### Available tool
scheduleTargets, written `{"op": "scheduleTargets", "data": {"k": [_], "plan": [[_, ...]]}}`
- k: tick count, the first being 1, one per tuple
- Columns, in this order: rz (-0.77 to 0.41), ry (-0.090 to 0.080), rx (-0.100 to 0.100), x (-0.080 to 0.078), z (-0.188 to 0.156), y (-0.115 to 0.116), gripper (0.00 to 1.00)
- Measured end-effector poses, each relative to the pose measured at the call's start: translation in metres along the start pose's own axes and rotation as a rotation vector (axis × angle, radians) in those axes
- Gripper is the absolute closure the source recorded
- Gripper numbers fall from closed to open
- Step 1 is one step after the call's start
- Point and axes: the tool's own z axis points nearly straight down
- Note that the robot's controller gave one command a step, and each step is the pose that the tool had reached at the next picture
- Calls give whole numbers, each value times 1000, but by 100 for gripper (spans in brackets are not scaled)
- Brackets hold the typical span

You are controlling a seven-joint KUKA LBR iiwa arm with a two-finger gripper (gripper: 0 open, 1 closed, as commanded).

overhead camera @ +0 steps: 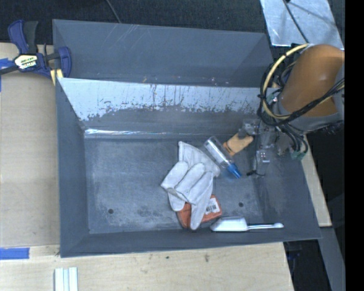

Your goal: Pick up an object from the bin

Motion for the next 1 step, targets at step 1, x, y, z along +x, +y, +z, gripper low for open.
{"op": "scheduleTargets", "data": {"k": [1], "plan": [[-3,-8,1,-2,-5,0,0]]}}
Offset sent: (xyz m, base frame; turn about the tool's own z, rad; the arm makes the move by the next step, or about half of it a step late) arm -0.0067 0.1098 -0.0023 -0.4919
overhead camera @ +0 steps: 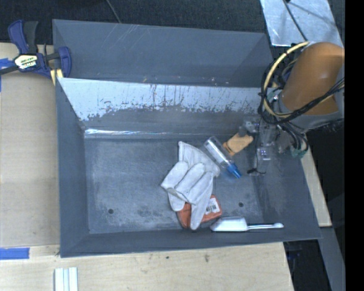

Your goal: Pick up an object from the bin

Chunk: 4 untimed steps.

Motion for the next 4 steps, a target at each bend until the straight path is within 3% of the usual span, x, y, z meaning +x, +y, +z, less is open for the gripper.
{"op": "scheduleTargets", "data": {"k": [1,2,3,4], "plan": [[-179,1,2,3,2,37,0],[-272,-2,-2,-10,0,97,0],[-488,1,-1,12,1,110,0],[-733,-4,0,-24,61,158,0]]}}
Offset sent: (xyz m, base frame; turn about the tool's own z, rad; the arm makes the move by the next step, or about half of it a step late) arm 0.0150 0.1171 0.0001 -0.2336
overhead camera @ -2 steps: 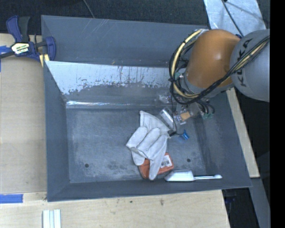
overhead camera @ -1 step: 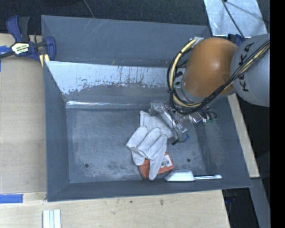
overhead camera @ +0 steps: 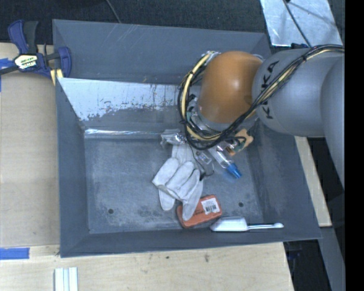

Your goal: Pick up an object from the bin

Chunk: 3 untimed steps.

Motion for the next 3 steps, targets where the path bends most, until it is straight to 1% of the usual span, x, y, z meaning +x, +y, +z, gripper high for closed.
{"op": "scheduleTargets", "data": {"k": [1,3], "plan": [[-93,-2,3,3,-2,14,100],[-92,0,0,4,-5,15,100]]}}
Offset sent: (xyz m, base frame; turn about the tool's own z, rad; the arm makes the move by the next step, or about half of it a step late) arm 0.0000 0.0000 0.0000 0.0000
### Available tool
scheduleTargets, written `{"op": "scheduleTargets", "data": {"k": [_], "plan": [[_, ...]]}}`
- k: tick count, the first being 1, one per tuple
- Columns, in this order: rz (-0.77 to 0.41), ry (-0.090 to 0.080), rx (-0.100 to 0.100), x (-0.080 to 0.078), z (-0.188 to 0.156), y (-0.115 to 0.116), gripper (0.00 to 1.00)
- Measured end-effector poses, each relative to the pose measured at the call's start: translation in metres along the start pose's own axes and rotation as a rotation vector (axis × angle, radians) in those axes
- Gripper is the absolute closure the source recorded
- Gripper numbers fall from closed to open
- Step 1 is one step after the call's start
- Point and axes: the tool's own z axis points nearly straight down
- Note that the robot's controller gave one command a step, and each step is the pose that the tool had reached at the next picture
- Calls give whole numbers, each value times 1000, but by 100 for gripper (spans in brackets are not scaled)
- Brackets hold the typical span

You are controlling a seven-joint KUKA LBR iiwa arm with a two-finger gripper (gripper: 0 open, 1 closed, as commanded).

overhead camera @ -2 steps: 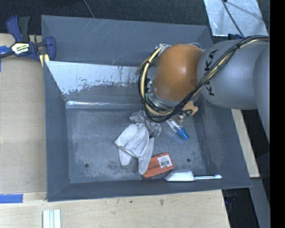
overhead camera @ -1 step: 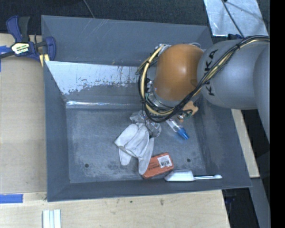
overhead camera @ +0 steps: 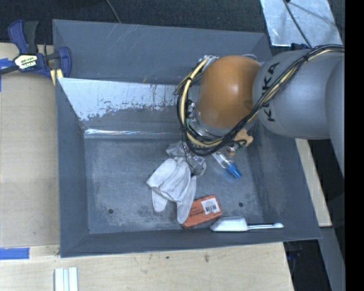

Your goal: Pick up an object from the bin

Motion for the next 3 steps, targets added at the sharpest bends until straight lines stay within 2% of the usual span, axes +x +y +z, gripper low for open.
{"op": "scheduleTargets", "data": {"k": [3], "plan": [[2,0,-1,-1,-23,-1,100]]}}
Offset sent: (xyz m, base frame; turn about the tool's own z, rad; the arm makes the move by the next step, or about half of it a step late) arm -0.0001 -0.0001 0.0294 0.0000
